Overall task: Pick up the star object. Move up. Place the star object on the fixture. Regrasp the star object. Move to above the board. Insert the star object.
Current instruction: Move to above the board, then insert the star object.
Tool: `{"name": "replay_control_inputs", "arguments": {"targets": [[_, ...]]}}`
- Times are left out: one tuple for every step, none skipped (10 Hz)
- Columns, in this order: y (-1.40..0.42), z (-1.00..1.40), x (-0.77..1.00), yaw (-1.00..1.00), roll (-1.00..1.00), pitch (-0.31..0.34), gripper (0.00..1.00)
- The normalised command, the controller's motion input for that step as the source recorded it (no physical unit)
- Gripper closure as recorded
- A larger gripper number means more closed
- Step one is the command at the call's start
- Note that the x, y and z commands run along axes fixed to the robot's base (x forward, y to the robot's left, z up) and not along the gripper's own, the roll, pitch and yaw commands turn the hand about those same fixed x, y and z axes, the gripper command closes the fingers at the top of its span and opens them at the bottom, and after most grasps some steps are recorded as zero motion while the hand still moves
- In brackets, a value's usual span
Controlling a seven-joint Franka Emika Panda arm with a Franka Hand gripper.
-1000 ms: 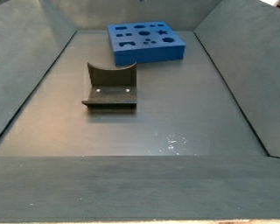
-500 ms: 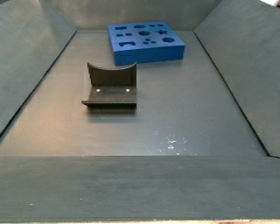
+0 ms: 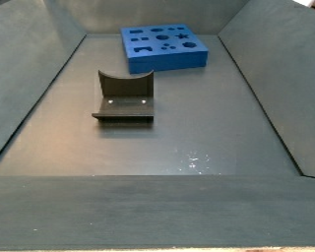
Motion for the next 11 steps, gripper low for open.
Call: {"name": "replay_control_inputs", "arguments": {"targets": [[0.03,0.00,-0.09,-0.01,-0.41,-0.106,1.00],[0.01,-0.01,-0.05,-0.01,-0.22,-0.075,1.00],[0.00,-0.09,0.00,-0.10,0.01,0.000,1.00],[0.00,-0.07,0.00,-0.13,0.00,0.000,1.00],[0.00,-0.03,0.12,-0.23,0.00,0.000,1.00],[0.00,0.00,0.14,-0.23,0.00,0.000,1.00],[0.00,0.00,0.10,-0.15,0.00,0.000,1.00],[0.00,-0.01,0.00,0.00,0.00,-0.003,1.00],[0.00,-0.05,0.00,0.00,0.00,-0.009,1.00],[0.00,-0.06,0.00,0.00,0.00,0.000,1.00],[-0.02,-0.14,-0.01,0.00,0.12,0.000,1.00]]}}
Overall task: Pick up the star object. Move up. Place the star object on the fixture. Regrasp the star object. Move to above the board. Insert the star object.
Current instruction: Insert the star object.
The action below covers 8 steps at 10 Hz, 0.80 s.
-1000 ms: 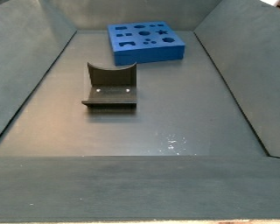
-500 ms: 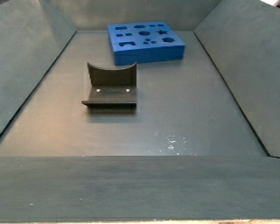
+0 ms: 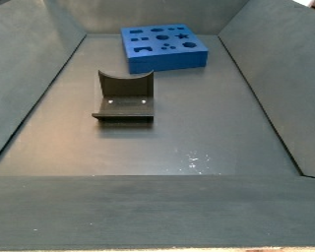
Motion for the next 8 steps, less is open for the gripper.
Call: {"name": "replay_control_inputs", "arguments": {"targets": [[-0.10,-0.43,0.00,-0.93,0.18,0.000,1.00],[0.00,-0.54,0.00,-1.00,0.00,0.000,1.00],[0.00,-0.54,0.00,-1.00,0.00,-0.006,1.00],[0.00,-0.53,0.00,-1.00,0.00,-0.034,1.00],[0.00,-0.08,0.20,-0.53,-0.02,0.000,1.00],[0.00,0.00,0.00,0.00,0.00,0.006,1.00],[0.29,-0.41,0.22,0.00,-0.77,0.000,1.00],[0.30,-0.38,0.12,0.00,-0.82,0.000,1.00]]}}
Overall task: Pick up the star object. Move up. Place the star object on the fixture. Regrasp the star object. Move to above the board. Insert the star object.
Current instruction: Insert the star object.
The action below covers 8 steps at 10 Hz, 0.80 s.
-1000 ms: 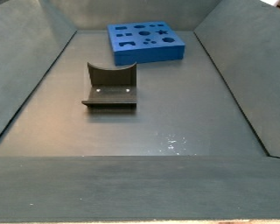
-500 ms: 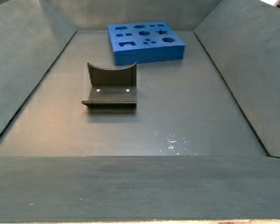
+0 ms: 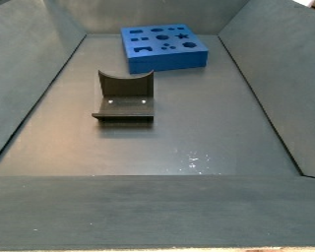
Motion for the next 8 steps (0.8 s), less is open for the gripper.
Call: {"name": "replay_control_inputs", "arguments": {"targets": [[0.13,-0.20,0.10,0.00,-0.82,-0.029,1.00],[0.00,0.00,0.00,0.00,-0.04,0.000,1.00],[-0.03,-0.09,0.00,0.00,0.06,0.000,1.00],[-0.42,-0.41,-0.32,-0.04,0.43,0.000,1.00],[-0.55,-0.57,-0.49,-0.07,0.25,-0.009,1.00],[-0.58,-0.61,-0.50,-0.13,0.21,0.000,1.00],[-0.62,-0.64,-0.49,-0.18,0.17,0.000,1.00],[-0.58,-0.58,-0.40,-0.16,0.10,0.000,1.00]]}}
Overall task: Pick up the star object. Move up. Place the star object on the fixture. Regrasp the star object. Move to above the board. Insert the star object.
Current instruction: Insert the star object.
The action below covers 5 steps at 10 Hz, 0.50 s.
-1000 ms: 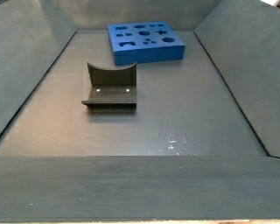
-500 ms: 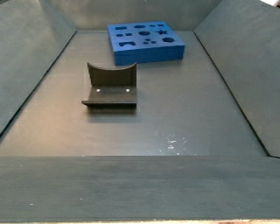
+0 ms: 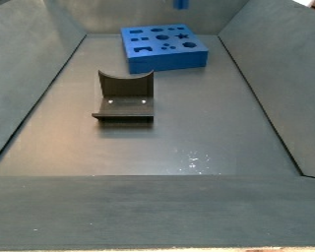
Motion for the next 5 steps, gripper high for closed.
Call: {"name": "replay_control_inputs", "arguments": {"targets": [[-0.42,-0.36,-0.23,-0.10,0.08,0.000,1.00],[-0.35,-0.31,-0.20,-0.09,0.00,-0.023,1.00],[0.04,0.00,0.00,0.00,-0.07,0.000,1.00],[-0.22,-0.37,0.03,0.07,0.17,-0.051,1.00],[-0.45,-0.78,0.30,0.00,0.25,0.000,1.00]]}}
